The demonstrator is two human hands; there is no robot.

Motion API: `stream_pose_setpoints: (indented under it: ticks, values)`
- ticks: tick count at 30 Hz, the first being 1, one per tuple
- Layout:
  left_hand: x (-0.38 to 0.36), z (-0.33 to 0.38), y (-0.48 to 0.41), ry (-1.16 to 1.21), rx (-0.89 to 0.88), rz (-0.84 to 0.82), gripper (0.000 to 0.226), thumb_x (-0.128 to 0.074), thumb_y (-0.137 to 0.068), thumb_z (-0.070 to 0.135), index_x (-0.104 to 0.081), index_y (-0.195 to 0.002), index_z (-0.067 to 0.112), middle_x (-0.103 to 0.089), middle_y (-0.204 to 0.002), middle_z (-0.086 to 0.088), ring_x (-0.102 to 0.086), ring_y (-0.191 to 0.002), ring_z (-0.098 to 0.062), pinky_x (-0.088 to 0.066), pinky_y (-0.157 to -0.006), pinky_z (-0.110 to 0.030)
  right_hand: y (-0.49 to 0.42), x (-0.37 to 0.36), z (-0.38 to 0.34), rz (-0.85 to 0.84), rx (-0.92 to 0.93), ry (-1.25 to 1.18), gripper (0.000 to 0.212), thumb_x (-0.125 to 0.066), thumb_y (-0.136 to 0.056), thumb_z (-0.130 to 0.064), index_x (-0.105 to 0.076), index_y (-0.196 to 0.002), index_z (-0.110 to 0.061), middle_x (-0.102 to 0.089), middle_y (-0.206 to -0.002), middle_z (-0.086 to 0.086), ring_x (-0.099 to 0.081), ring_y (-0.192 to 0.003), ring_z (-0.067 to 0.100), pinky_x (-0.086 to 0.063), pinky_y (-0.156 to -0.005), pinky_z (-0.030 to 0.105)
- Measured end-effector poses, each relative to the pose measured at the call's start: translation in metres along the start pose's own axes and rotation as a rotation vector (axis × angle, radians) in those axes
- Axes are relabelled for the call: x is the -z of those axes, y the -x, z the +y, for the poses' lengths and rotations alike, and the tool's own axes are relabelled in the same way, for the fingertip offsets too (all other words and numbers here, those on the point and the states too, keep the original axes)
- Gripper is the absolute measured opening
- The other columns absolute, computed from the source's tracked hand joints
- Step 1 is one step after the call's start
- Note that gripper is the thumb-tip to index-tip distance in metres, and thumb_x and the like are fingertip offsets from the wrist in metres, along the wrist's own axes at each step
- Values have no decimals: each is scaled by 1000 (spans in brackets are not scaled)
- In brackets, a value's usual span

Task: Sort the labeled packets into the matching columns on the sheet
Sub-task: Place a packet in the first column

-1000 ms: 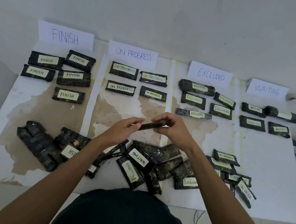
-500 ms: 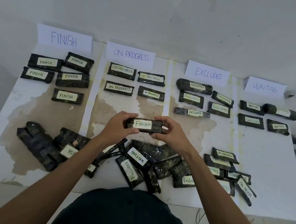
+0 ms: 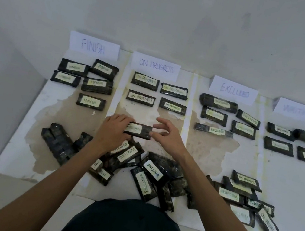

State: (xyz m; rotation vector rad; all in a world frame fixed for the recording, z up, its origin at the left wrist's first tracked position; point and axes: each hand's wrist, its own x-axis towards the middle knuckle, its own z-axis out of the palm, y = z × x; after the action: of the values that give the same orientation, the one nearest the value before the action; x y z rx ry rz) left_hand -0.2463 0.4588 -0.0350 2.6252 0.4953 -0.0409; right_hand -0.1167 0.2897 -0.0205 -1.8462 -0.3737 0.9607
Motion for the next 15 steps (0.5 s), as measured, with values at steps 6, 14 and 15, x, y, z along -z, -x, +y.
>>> stream_pose_setpoints:
  ticks: [6,14,15]
  values:
    - [34,-71,32,-86,237,21,52,-62,-80,15,-47,-129,22,-52,-130,-2,-45,-120,-26,-35,-99,-42,-24,-47,-27,-145,1,131,41,-68,-84,-24,-54,-123,-23,-60,-113,-2,-63,-87,17,-54,-75,29]
    - [67,-172,32,-144,322,85,53,-66,-74,5,-52,-124,17,-53,-123,-11,-50,-111,-33,-42,-94,-45,-46,-110,-43,-230,30,313,31,-63,-86,-24,-58,-117,-22,-60,-113,-1,-60,-95,15,-46,-75,23]
    - [70,-183,29,-142,326,88,52,-66,-74,4,-53,-123,16,-51,-124,-13,-51,-110,-34,-43,-92,-46,-46,-117,-45,-221,41,330,29,-63,-86,-23,-59,-115,-21,-61,-112,-1,-60,-94,16,-46,-73,22]
